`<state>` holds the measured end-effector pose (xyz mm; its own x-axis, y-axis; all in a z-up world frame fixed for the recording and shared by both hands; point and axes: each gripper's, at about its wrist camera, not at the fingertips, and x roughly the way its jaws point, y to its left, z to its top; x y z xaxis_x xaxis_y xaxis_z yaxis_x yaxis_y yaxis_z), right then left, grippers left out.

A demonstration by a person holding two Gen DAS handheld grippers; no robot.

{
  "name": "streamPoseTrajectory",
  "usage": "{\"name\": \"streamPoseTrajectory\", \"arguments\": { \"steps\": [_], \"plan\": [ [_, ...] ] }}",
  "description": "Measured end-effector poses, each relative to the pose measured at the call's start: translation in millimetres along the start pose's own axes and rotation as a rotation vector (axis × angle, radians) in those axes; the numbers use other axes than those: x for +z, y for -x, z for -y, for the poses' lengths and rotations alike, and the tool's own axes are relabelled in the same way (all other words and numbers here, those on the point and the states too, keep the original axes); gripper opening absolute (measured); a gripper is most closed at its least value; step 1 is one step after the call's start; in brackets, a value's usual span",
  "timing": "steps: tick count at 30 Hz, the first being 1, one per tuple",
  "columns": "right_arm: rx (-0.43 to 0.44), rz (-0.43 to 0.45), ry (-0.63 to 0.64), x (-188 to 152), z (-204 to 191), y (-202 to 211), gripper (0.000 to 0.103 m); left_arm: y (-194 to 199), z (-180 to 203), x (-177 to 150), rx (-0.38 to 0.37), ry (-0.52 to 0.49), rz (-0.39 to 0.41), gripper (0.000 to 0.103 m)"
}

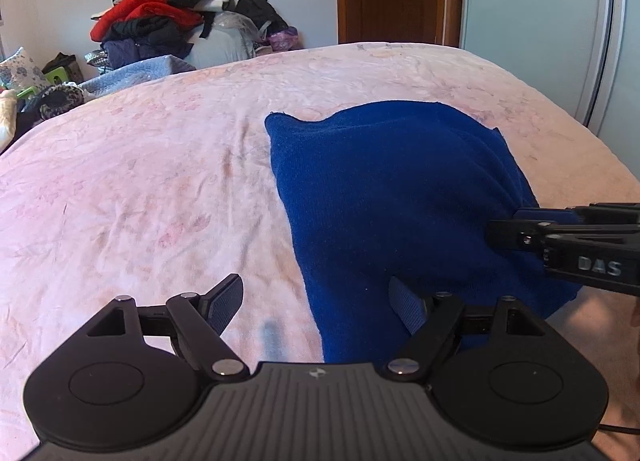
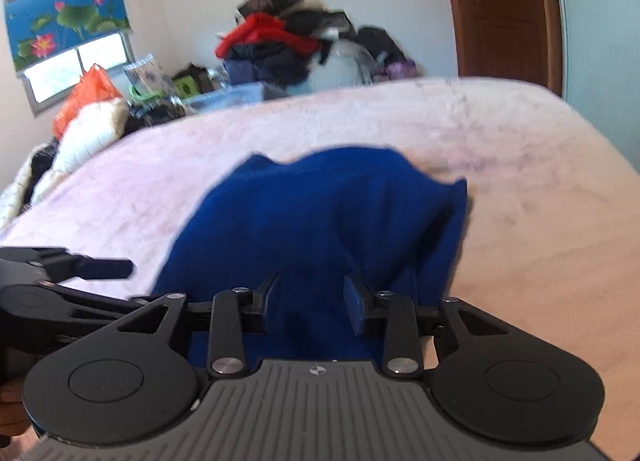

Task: Fold small clothes
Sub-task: 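Lower both open tools onto the folded sweater edges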

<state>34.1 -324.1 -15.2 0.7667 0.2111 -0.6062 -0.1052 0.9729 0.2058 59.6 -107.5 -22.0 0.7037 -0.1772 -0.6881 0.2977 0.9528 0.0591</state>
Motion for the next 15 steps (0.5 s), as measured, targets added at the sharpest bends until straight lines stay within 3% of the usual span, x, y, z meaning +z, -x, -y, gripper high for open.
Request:
{"name": "streamPoseTrajectory", "arguments": {
  "steps": [3, 5, 7, 10, 13, 15],
  "plan": [
    [-0.012, 0.032, -0.049, 2.3, 2.4, 7.3, 0.04, 1.1, 1.5, -1.0, 0.013, -0.006, 0.001, 0.081],
    [-0.013, 0.059, -0.037, -0.1, -3.1, 13.9, 0.045, 1.5, 2.3, -1.1, 0.013, -0.006, 0.0, 0.081],
    [-0.029, 0.048, -0.002, -2.1, -4.0, 11.8, 0.052, 2.2, 2.3, -0.9, 0.012, -0.003, -0.003, 0.081],
    [-0.076, -0.014, 0.011, -7.0, 1.1, 0.7, 0.054, 3.0, 2.2, -0.8, 0.011, -0.007, -0.006, 0.081],
    [-0.044, 0.02, -0.046, -7.8, 10.9, 10.7, 0.055, 2.6, -0.7, 1.3, 0.009, -0.014, -0.002, 0.082],
    [-0.045, 0.044, -0.082, -5.1, 20.9, 14.7, 0.075, -0.2, -6.4, 5.9, 0.0, -0.008, 0.002, 0.083]
  ]
}}
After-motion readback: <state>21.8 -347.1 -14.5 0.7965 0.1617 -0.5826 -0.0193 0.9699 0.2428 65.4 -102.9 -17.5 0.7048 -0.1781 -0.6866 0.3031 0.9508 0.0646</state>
